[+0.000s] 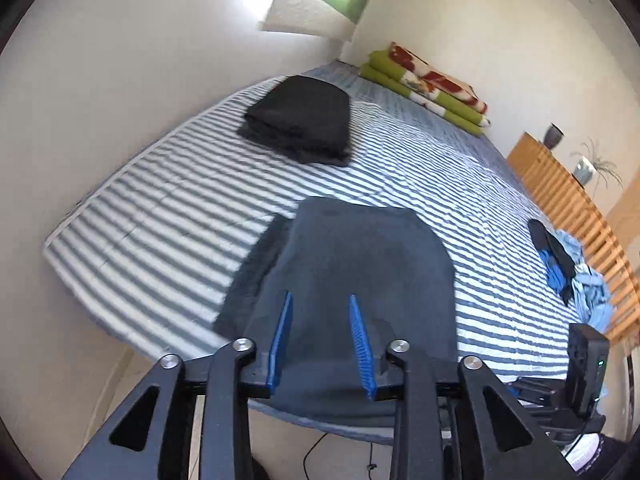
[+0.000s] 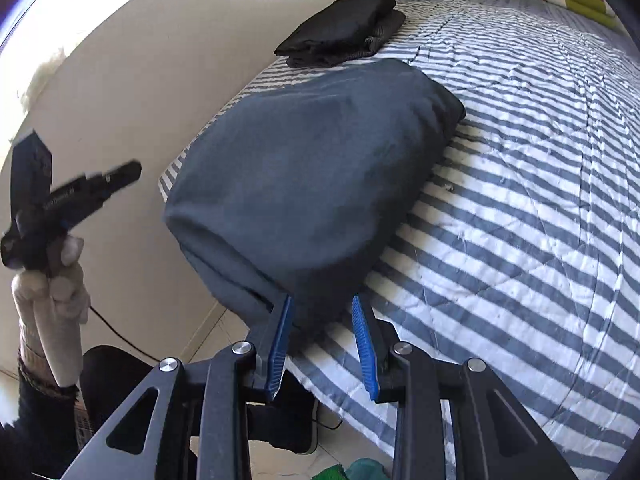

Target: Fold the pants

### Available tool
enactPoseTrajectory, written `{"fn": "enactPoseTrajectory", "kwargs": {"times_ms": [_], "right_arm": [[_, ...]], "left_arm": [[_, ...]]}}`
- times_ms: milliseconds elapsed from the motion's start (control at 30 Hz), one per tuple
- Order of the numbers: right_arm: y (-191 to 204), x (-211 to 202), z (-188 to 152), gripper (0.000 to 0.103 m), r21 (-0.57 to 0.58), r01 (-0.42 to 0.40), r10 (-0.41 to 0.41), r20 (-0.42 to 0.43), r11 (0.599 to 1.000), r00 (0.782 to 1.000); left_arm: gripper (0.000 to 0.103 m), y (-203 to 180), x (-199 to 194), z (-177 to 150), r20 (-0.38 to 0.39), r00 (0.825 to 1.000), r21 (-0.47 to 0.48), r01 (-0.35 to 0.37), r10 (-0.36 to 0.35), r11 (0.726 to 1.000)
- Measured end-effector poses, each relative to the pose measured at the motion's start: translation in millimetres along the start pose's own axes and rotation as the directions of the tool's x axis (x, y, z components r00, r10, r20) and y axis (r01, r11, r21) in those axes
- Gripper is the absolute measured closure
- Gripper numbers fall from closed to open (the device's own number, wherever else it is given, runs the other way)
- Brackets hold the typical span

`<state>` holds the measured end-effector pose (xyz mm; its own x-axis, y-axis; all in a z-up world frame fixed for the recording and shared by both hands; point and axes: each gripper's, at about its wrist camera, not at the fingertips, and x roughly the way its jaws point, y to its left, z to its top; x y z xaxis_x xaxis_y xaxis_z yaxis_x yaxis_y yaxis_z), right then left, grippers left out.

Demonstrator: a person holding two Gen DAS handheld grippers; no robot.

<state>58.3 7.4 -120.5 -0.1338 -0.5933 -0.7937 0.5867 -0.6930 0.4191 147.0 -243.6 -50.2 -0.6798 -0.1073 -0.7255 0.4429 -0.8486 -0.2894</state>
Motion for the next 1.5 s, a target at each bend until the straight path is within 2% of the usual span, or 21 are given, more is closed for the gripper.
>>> {"fn": "enactPoseTrajectory", "kwargs": {"times_ms": [133,233,333,367,433,500,567,667,800,867,967,1033,1100,1167,1267,1400,1467,1500], "right_arm": [[-17.5,0.8,-0.8,0.075,0.064,-0.009,0.009,0.0,0.998,1.0],[-30.9,-2.9,13.7,0.075,0.093,0.002,-0.005,0.027,0.996,1.0],[-42.5,10.8,30.3,0.075,0.133,-0.032,0.033,0.001,0.991,0.999],[-44.5,18.6,36.0,0.075,0.141,-0.037,0.039,-0.009,0.989,0.999],[-43.3,38.8,46.9,0.075,0.14,-0.056,0.062,-0.035,0.988,0.997],[-38.7,62.2,56.5,0.075,0.127,-0.072,0.081,-0.066,0.989,0.994],[-35.8,64.4,60.4,0.074,0.127,-0.086,0.092,-0.044,0.988,0.995],[-33.6,40.0,47.6,0.074,0.113,-0.106,0.106,0.003,0.988,0.994],[-28.4,7.4,6.3,0.079,0.08,-0.149,0.146,0.048,0.986,0.988],[-21.4,7.2,-10.3,0.087,0.06,-0.155,0.153,0.03,0.986,0.988],[-13.6,14.0,-19.9,0.089,0.01,-0.111,0.111,0.031,0.994,0.993],[-12.0,21.2,-20.5,0.09,0.018,-0.128,0.128,0.023,0.992,0.992],[-10.9,25.5,-21.1,0.09,0.008,-0.125,0.125,0.016,0.992,0.992],[-9.4,30.3,-20.0,0.09,-0.002,-0.148,0.148,0.005,0.989,0.989],[-8.0,36.7,-18.3,0.09,0.0,-0.134,0.134,0.0,0.991,0.991],[-5.1,42.4,-14.2,0.09,-0.011,-0.136,0.136,0.003,0.991,0.991],[-2.8,43.3,-13.6,0.09,-0.028,-0.126,0.126,0.014,0.992,0.992],[-3.3,43.1,-13.9,0.096,-0.025,-0.131,0.132,0.023,0.991,0.991]], "left_arm": [[0.067,-33.9,55.4,22.2,-0.111,0.993,0.047,0.056,-0.051,0.997],[0.067,-36.7,91.9,26.1,-0.13,0.99,0.079,-0.052,0.062,0.996],[0.068,-10.9,115.1,21.1,-0.152,0.98,0.035,-0.124,0.128,0.992],[0.073,-1.5,119.5,19.2,-0.154,0.976,0.029,-0.152,0.155,0.988],[0.074,12.5,122.7,18.4,-0.142,0.964,0.046,-0.22,0.224,0.974],[0.074,23.7,118.0,21.8,-0.149,0.967,-0.001,-0.209,0.207,0.978],[0.074,22.1,108.4,25.7,-0.136,0.966,0.008,-0.22,0.219,0.975],[0.074,-1.3,95.5,28.7,-0.128,0.974,0.081,-0.177,0.186,0.981],[0.074,-52.2,102.1,25.7,-0.19,0.977,0.187,-0.063,0.099,0.98],[0.074,-80.2,116.5,22.9,-0.243,0.967,0.238,-0.012,0.071,0.971],[0.074,-116.3,138.6,17.6,-0.313,0.948,0.292,0.031,0.065,0.956],[0.074,-134.8,152.2,14.6,-0.365,0.929,0.304,0.061,0.058,0.951],[0.073,-145.9,165.4,13.0,-0.392,0.917,0.322,0.059,0.076,0.945],[0.073,-153.6,178.6,12.4,-0.418,0.903,0.342,0.059,0.096,0.938],[0.072,-156.6,194.7,11.1,-0.448,0.887,0.353,0.056,0.116,0.934],[0.071,-156.1,206.9,11.3,-0.468,0.872,0.376,0.051,0.142,0.925],[0.071,-153.3,210.6,12.5,-0.477,0.868,0.366,0.052,0.139,0.929],[0.071,-152.4,211.0,13.0,-0.477,0.868,0.363,0.051,0.138,0.93]]}}
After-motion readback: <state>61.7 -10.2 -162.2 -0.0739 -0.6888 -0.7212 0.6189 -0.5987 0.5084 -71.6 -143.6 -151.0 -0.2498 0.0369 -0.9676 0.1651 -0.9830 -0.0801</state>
